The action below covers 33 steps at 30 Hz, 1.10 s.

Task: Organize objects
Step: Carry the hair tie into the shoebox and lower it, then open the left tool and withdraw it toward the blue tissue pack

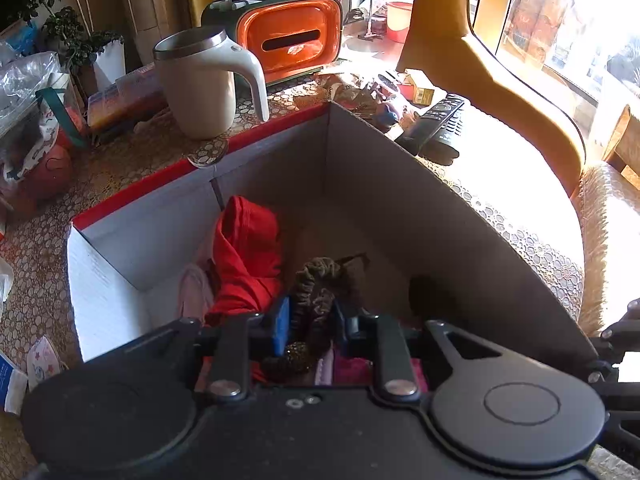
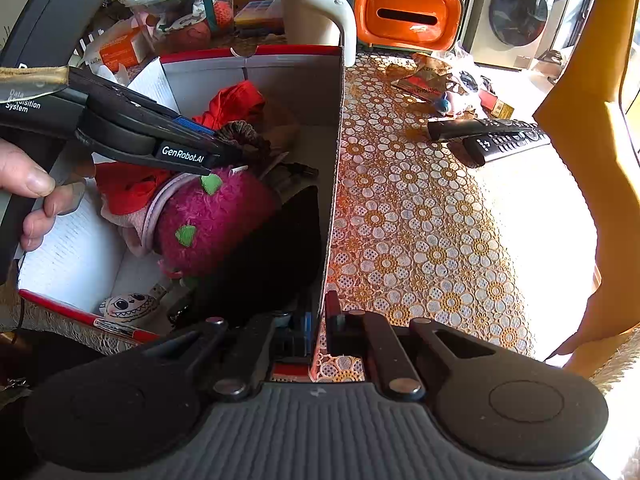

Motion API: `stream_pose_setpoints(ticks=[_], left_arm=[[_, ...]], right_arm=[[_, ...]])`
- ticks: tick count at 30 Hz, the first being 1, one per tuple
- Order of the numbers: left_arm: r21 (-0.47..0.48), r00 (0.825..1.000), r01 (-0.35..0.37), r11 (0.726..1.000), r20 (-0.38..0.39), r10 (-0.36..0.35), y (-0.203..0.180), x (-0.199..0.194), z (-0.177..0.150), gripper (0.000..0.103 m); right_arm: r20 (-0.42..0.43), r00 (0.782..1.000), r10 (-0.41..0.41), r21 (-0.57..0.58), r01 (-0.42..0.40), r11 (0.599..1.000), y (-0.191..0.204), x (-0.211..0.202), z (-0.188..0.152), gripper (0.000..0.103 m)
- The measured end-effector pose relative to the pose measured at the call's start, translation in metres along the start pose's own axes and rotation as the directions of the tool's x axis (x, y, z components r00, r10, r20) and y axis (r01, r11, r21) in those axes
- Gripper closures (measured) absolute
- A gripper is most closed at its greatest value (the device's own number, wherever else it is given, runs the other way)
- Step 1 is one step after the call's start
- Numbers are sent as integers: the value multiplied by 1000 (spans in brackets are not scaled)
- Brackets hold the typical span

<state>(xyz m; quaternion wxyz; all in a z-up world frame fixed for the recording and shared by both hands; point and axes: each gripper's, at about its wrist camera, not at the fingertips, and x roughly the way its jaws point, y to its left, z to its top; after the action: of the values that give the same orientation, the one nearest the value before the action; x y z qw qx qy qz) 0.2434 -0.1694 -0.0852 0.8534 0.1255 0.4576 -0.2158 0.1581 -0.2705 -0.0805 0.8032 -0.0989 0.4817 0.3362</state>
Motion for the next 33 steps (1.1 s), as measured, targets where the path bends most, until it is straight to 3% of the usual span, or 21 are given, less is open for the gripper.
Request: stream_pose_setpoints(ticks=[3,8,12,17,26,28,33], left_arm=[[-6,1000,1,1000,10,-1,1,-5,-1,77],[-16,999,-5,1000,47,5,2,-19,-5,53],[-35,997,6,999,74,-4,5,-34,-8,51],[-62,991,18,998,130,-10,13,-61,-13,42],[-116,981,-9,993,190,31,36,-101,-43,32],[-135,978,-27,990,199,54,46,-110,-53,22],[-171,973,-70,983,204,105,67,-123,-76,12]], right_arm=[[0,1000,-1,0,1,1000,0,0,0,97],[-1,1000,-4,1,4,1000,0,0,0,97],[-3,1000,-10,1,10,1000,1,0,0,97],[-6,1000,-17,-1,17,1000,3,0,0,97],[-6,1000,-27,1,27,1000,4,0,1,97],[-7,1000,-28,3,28,1000,5,0,1,97],[-12,999,-36,1,36,999,6,1,1,97]])
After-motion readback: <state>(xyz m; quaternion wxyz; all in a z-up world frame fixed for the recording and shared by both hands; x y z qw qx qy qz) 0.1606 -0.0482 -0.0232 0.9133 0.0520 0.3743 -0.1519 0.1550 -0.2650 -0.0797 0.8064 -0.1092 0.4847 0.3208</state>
